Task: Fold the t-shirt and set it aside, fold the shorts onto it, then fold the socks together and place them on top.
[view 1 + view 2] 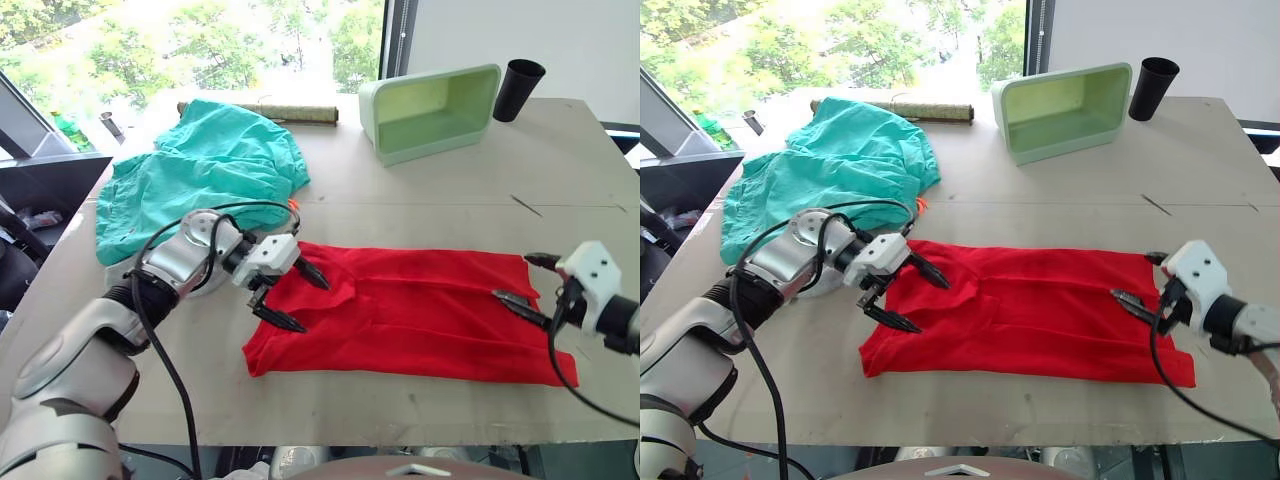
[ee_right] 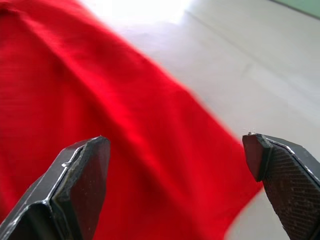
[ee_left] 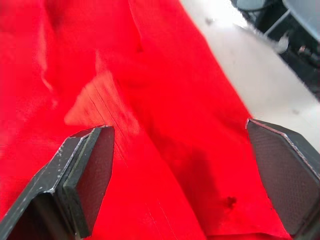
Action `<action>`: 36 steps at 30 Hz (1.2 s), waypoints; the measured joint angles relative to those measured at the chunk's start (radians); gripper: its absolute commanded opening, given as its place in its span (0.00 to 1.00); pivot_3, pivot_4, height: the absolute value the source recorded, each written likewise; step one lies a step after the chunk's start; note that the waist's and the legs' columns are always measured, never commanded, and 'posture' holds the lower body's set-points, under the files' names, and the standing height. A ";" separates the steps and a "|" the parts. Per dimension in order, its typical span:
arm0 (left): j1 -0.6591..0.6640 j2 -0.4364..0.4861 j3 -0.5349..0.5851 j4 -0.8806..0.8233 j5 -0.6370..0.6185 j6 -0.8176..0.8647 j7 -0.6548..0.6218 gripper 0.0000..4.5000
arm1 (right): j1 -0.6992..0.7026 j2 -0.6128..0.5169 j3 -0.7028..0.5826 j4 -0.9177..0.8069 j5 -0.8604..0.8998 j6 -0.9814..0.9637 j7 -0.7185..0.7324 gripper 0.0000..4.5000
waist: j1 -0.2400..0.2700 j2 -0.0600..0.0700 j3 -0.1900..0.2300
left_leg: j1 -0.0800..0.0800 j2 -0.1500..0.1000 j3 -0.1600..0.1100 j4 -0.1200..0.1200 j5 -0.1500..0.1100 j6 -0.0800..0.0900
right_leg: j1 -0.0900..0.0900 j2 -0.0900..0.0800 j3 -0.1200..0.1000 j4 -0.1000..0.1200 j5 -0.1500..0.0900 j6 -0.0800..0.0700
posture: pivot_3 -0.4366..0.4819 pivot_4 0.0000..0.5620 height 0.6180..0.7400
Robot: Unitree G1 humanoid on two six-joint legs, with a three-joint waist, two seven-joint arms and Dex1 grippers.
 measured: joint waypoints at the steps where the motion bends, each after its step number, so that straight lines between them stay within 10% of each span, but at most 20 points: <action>1: 0.000 0.002 0.014 -0.009 -0.004 0.006 0.000 0.99 | -0.011 -0.005 0.000 0.009 0.002 0.011 0.001 1.00 | 0.001 0.000 0.000 | 0.000 0.000 0.000 0.000 0.000 0.000 | 0.000 0.000 0.000 0.000 0.000 0.000 | 0.48 0.27 1.00; 17: 0.285 0.075 0.598 -0.463 -0.138 0.517 0.246 0.99 | -0.423 -0.046 0.254 0.496 -0.051 0.252 0.086 1.00 | -0.016 0.002 0.001 | 0.001 0.000 0.001 0.000 0.000 0.000 | 0.001 0.000 0.001 0.001 -0.001 0.002 | 0.48 0.27 1.00; 28: 0.445 0.082 0.746 -0.653 -0.133 0.609 0.365 1.00 | -0.514 -0.051 0.370 0.593 -0.146 0.181 0.180 0.07 | -0.018 0.003 0.002 | 0.001 0.000 0.001 -0.001 0.000 -0.001 | 0.001 0.000 0.000 0.001 0.000 0.002 | 0.48 0.27 1.00; 36: 0.517 0.086 0.811 -0.703 -0.123 0.636 0.406 1.00 | -0.900 0.020 0.632 1.008 -0.500 -0.319 0.192 0.03 | -0.041 0.006 0.004 | 0.002 0.000 0.005 -0.001 0.001 -0.001 | -0.002 0.001 0.003 0.001 -0.001 0.003 | 0.48 0.27 1.00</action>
